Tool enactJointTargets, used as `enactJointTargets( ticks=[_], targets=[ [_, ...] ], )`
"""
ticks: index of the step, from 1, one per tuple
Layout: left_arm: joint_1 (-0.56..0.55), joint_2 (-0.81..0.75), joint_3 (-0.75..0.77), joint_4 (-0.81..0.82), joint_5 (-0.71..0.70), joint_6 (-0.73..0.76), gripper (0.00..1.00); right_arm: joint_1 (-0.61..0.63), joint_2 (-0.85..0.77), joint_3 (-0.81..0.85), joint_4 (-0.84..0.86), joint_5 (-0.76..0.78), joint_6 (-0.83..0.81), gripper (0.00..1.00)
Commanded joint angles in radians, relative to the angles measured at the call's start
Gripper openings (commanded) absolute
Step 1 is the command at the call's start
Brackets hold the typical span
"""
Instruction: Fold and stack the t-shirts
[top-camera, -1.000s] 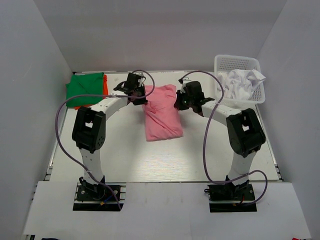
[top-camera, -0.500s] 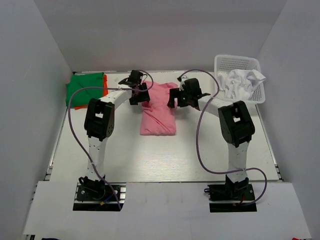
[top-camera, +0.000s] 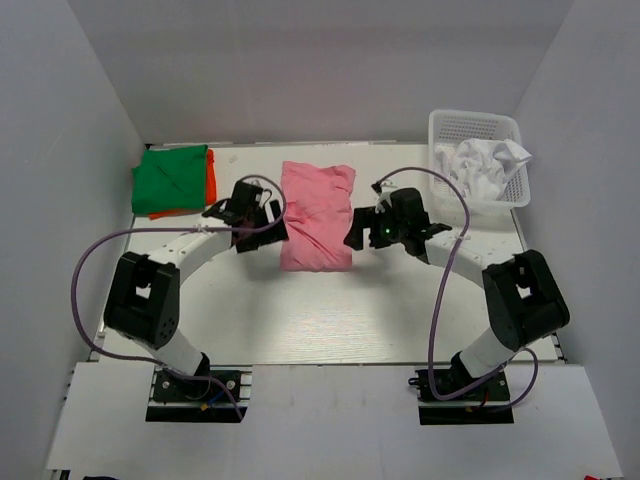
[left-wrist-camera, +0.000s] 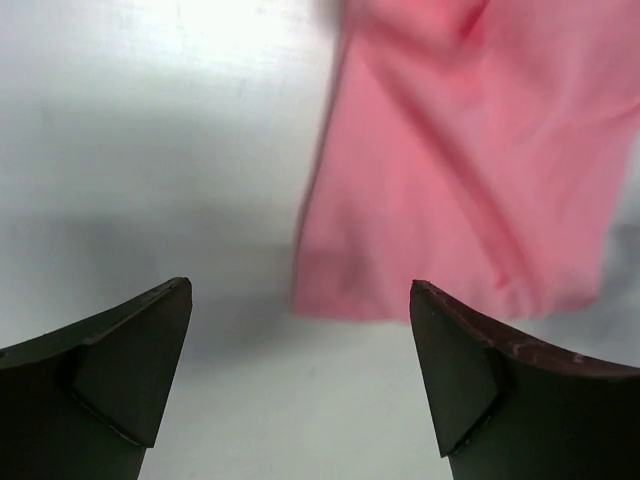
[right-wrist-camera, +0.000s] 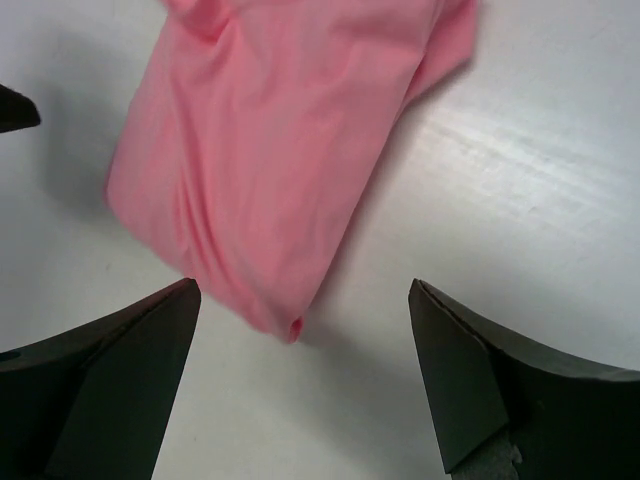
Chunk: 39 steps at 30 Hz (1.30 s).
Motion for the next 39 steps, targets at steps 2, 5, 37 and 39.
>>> enactJointTargets(
  ticks=[2,5,37,39],
  targets=[
    [-0.032,-0.093,-0.217,0.107,0.102,-0.040,1.00,0.042,-0.026,-0.090,0.026,-0.085,0.065,0.90],
    [-0.056,-0.103,-0.291,0.144,0.124,-0.049,0.98,0.072,0.002,-0.131,0.052,-0.105,0.093,0.90],
    [-0.139,-0.158,-0.280,-0.003,0.071,-0.069,0.00,0.118,-0.077,-0.090,-0.181,-0.087,-0.010,0.00],
    [-0.151,-0.253,-0.322,-0.020,0.098,-0.079,0.00,0.123,-0.114,-0.105,-0.255,-0.141,-0.033,0.00]
  ],
)
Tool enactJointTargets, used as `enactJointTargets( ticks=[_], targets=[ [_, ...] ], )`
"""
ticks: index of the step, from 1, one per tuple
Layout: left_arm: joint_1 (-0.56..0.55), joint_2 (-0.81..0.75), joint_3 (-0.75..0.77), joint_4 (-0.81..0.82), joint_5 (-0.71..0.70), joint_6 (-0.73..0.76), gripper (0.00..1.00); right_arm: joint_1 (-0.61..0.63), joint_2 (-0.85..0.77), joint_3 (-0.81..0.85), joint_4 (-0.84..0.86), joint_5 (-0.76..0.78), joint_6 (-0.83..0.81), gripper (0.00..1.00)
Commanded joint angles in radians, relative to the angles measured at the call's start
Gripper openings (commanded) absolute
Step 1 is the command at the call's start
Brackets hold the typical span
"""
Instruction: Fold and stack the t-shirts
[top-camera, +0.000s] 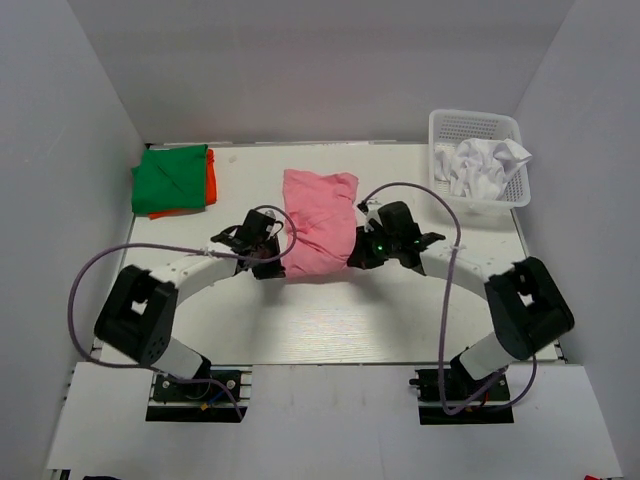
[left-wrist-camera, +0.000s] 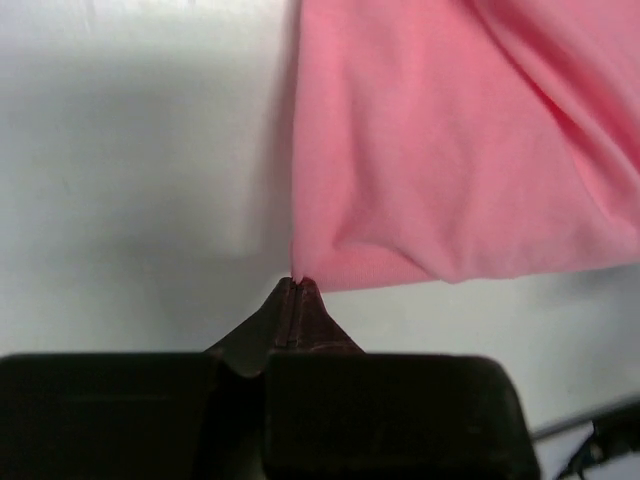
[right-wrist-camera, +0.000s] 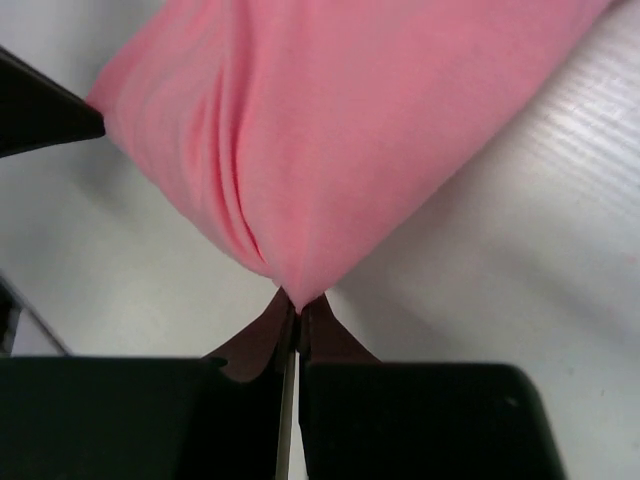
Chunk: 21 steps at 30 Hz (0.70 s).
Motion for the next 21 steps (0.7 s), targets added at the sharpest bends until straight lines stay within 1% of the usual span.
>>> enactJointTargets(
  ticks=[1,4,5,7,8,10,11,14,16,18,19,21],
  targets=[
    [-0.030,-0.168,-0.049,-0.115,0.050,-0.017,0.00,0.010,-0.123,-0.024,-0.208,-0.102,-0.047,0.00],
    [-0.050,-0.251,-0.049,-0.197,0.140,-0.003,0.00,0.017,-0.171,-0.023,-0.316,-0.134,-0.050,0.00],
    [-0.063,-0.279,-0.037,-0.219,0.185,-0.003,0.00,0.022,-0.212,-0.021,-0.334,-0.166,-0.052,0.00],
    [-0.072,-0.360,-0.023,-0.268,0.219,-0.003,0.00,0.022,-0.242,0.011,-0.428,-0.205,-0.071,0.00],
    [-0.072,-0.385,-0.009,-0.279,0.243,-0.003,0.00,0.022,-0.289,0.019,-0.456,-0.217,-0.084,0.00],
    [-0.081,-0.423,0.002,-0.291,0.243,-0.003,0.00,0.016,-0.320,0.042,-0.517,-0.222,-0.105,0.00],
    [-0.081,-0.446,0.002,-0.291,0.233,-0.003,0.00,0.017,-0.354,0.049,-0.520,-0.204,-0.105,0.00],
    [-0.081,-0.446,0.040,-0.263,0.222,0.008,0.00,0.011,-0.362,0.094,-0.536,-0.170,-0.095,0.00],
    [-0.081,-0.446,0.074,-0.241,0.188,0.008,0.00,0.007,-0.354,0.115,-0.548,-0.133,-0.068,0.00],
    [-0.081,-0.446,0.108,-0.240,0.148,0.008,0.00,-0.001,-0.342,0.155,-0.560,-0.076,-0.065,0.00],
    [-0.081,-0.446,0.118,-0.240,0.107,0.008,0.00,-0.004,-0.336,0.166,-0.563,-0.058,-0.065,0.00],
    [-0.081,-0.437,0.143,-0.231,0.075,0.008,0.00,-0.015,-0.314,0.209,-0.569,-0.035,-0.073,0.00]
  ],
)
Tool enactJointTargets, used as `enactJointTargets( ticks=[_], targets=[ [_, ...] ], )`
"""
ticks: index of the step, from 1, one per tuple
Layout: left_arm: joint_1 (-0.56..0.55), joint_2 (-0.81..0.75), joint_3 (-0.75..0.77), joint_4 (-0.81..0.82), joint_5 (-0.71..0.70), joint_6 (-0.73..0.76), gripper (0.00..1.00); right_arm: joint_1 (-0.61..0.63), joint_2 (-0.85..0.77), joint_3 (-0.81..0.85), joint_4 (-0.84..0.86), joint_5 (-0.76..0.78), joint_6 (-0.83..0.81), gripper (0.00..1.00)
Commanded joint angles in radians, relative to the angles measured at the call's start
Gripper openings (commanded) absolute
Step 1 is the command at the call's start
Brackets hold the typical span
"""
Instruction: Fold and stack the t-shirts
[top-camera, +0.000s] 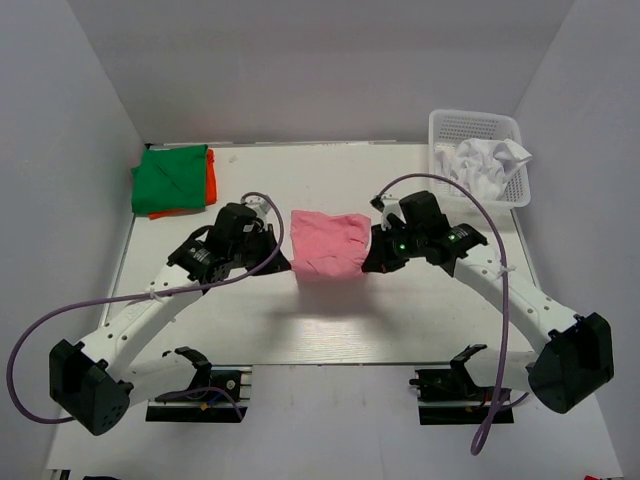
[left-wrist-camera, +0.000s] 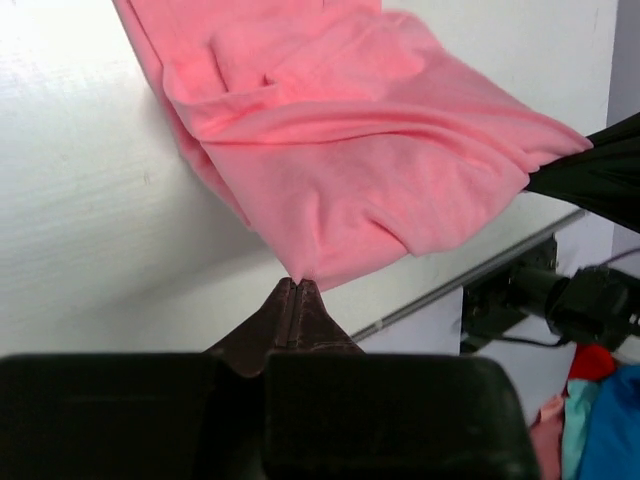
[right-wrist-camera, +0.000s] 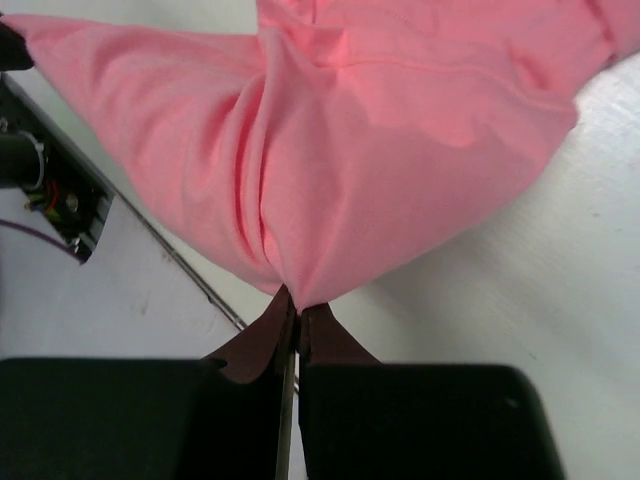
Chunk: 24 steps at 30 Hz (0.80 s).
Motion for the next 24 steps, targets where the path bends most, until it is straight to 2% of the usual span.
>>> enactJointTargets(
  ticks=[1,9,12,15,24],
  targets=[
    [-0.002,-0.008,0.070,0.040,-0.107,0.009,0.00,-0.025,0.026,0.080,-0.023,0.065,-0.002,0.00],
    [0.017,0.102,0.166,0.074,-0.240,0.006,0.00,-0.104,0.160,0.195,-0.012,0.013,-0.019,0.00],
    [0.026,0.183,0.237,0.044,-0.372,-0.005,0.00,-0.144,0.217,0.247,-0.012,-0.037,-0.030,0.00],
    [0.026,0.266,0.300,0.054,-0.421,-0.005,0.00,-0.180,0.286,0.298,0.006,-0.105,-0.036,0.00],
    [0.086,0.504,0.502,0.033,-0.443,0.015,0.00,-0.256,0.494,0.473,0.011,-0.234,-0.076,0.00]
  ],
)
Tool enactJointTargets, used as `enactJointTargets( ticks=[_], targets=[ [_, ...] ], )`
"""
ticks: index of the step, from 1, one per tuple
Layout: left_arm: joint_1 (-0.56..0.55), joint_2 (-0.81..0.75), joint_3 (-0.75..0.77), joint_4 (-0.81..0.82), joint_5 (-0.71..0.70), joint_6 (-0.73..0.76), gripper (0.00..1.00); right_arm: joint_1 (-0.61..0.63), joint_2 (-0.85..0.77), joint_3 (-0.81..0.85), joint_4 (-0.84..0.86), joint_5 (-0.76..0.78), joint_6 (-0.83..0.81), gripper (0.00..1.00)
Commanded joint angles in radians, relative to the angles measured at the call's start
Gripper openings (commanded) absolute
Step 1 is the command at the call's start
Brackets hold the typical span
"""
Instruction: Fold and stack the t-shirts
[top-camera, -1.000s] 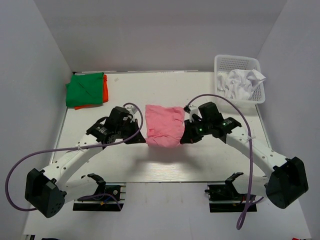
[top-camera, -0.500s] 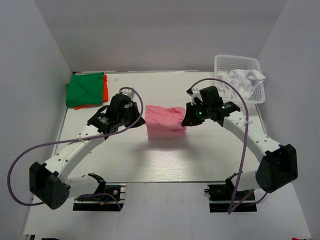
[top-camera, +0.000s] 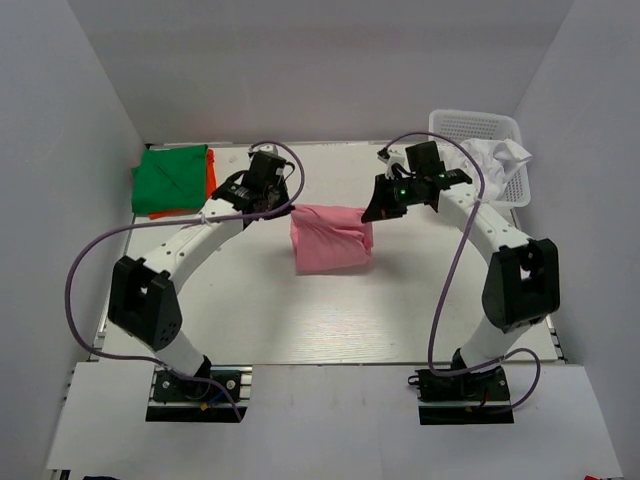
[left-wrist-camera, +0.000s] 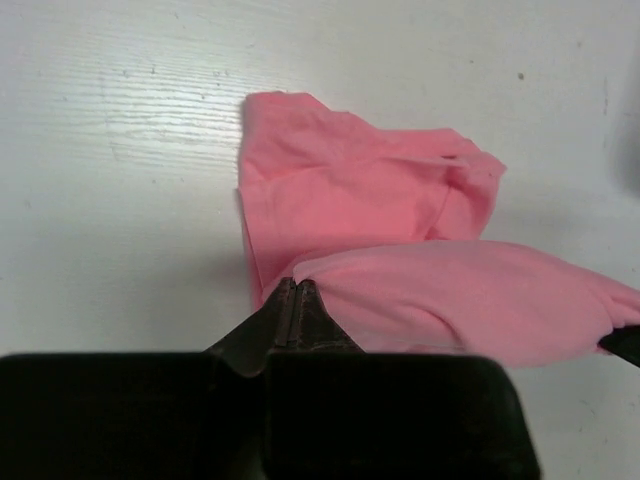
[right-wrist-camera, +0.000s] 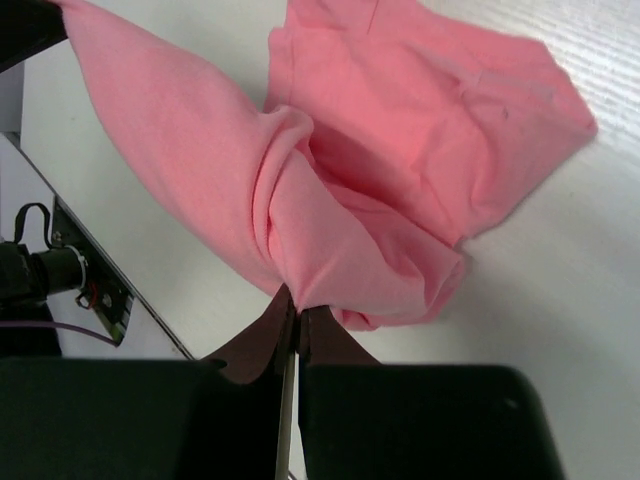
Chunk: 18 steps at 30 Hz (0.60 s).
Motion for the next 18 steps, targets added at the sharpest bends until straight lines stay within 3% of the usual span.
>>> enactJointTargets(
  ticks=[1,10,18],
  targets=[
    [0.037,0.050,0.104,-0.025,-0.058,0.015,0.00,-0.033,0.054,0.105,0.006,-0.097,-0.037,0.00],
    [0.114,0.259,0.272,-0.036,0.014,0.065,0.00,-0.091,0.321,0.311,-0.031,-0.183,-0.061,0.00],
    [0.167,0.492,0.475,-0.047,0.094,0.096,0.00,-0.116,0.592,0.588,-0.042,-0.206,-0.064,0.00]
  ],
)
